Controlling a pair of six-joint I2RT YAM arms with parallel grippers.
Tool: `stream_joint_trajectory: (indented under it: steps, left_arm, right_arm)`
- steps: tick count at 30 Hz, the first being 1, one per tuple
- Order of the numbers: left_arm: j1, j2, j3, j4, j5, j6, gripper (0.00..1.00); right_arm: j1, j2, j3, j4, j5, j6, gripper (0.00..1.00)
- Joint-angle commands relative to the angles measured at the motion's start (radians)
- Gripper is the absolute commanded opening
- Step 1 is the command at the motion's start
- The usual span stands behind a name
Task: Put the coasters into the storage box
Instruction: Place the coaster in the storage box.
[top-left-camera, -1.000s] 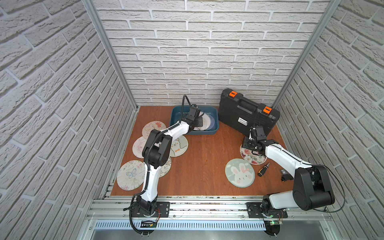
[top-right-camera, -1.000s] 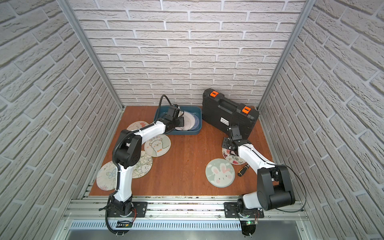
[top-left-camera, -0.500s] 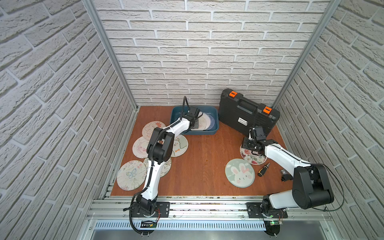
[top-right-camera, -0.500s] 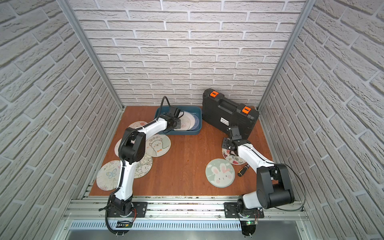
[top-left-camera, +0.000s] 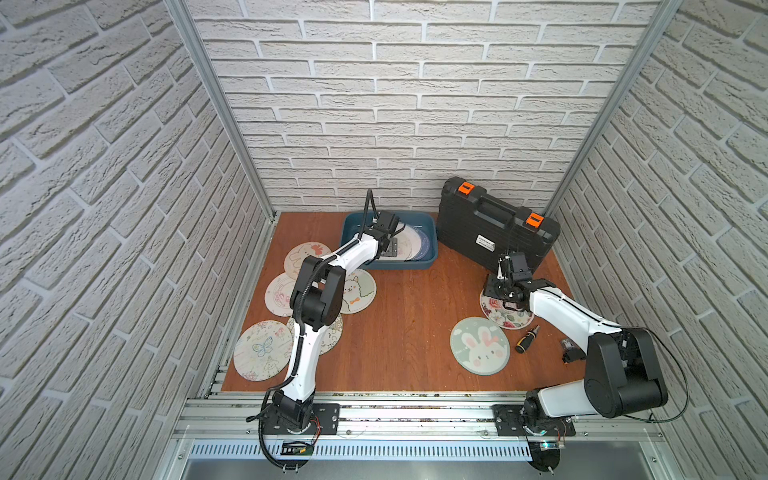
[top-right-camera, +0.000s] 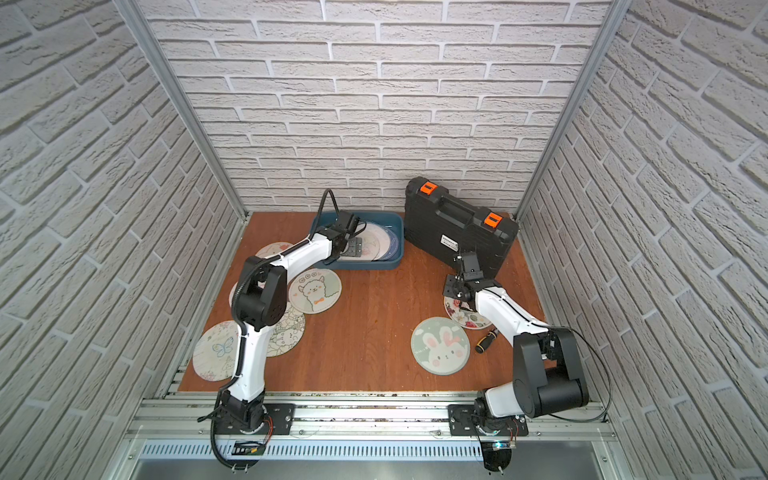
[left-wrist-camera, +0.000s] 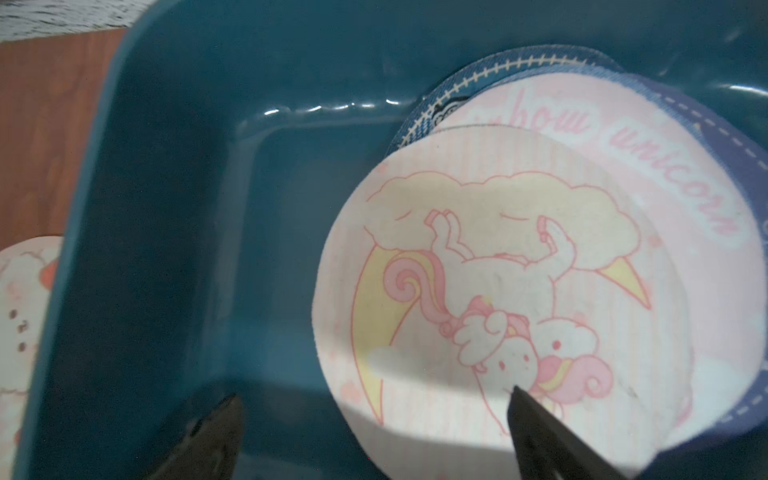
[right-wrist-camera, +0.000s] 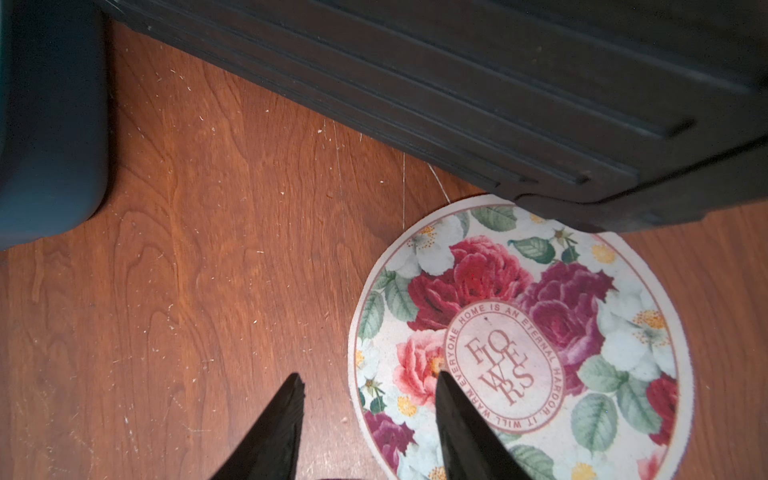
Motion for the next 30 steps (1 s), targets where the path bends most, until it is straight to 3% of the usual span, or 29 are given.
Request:
stream_joint_trajectory:
  steps: [1,9,19,30]
  left_arm:
    - [-0.036,-0.107,-0.033,0.034,-0.052,0.042,0.98]
    - [-0.144,-0.228,-0.157,0.081,-0.04,0.075,0.98]
    - [-0.291,-0.319,-0.387,0.199,0.157,-0.024,0.98]
    - [-0.441,-0.28,-0.456,0.211,0.318,-0.011,0.98]
  right_arm:
    - [-0.001,-0.021,-0.019,0.007,-0.004,-0.006,0.52]
    - [-0.001,-0.042,-0.037,-0.018,-0.018,-0.005,0.53]
    - [-0.001,-0.128,-0.106,-0.093,-0.032,0.027,0.53]
    - [-0.027,-0.24,-0.163,-0.229,-0.025,0.076,0.53]
